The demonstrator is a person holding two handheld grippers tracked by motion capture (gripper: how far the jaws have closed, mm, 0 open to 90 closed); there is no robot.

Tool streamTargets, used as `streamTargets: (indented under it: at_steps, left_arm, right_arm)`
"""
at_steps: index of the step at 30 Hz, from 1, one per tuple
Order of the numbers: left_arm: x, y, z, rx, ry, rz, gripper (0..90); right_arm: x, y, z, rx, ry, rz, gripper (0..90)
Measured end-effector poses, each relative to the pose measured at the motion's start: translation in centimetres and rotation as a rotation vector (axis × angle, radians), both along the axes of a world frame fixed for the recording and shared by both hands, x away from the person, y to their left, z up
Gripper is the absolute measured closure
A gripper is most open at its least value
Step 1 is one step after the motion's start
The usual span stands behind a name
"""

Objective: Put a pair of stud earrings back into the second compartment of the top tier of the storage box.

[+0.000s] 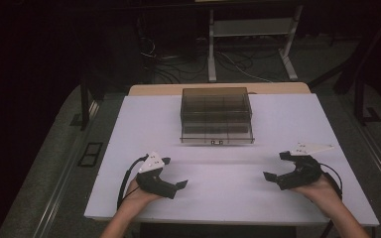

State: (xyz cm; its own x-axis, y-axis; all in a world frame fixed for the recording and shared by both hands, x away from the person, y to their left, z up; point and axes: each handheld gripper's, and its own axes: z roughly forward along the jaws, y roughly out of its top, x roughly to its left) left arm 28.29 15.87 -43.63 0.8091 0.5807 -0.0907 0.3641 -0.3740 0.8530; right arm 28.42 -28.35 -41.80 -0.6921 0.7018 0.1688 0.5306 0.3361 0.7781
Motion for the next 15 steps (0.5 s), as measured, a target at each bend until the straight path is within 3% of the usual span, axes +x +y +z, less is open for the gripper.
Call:
streamTargets:
  at_steps: [11,15]
  left_arm:
    - [0.0,0.0,-0.1,0.001,-0.007,0.010,0.0]
    - [0.0,0.1,-0.1,0.001,-0.003,0.011,0.0]
  right_arm:
    - [1.9,-0.2,0.5,-0.042,0.008,-0.013,0.6]
    - [2.5,-0.2,0.8,-0.056,-0.013,-0.020,0.6]
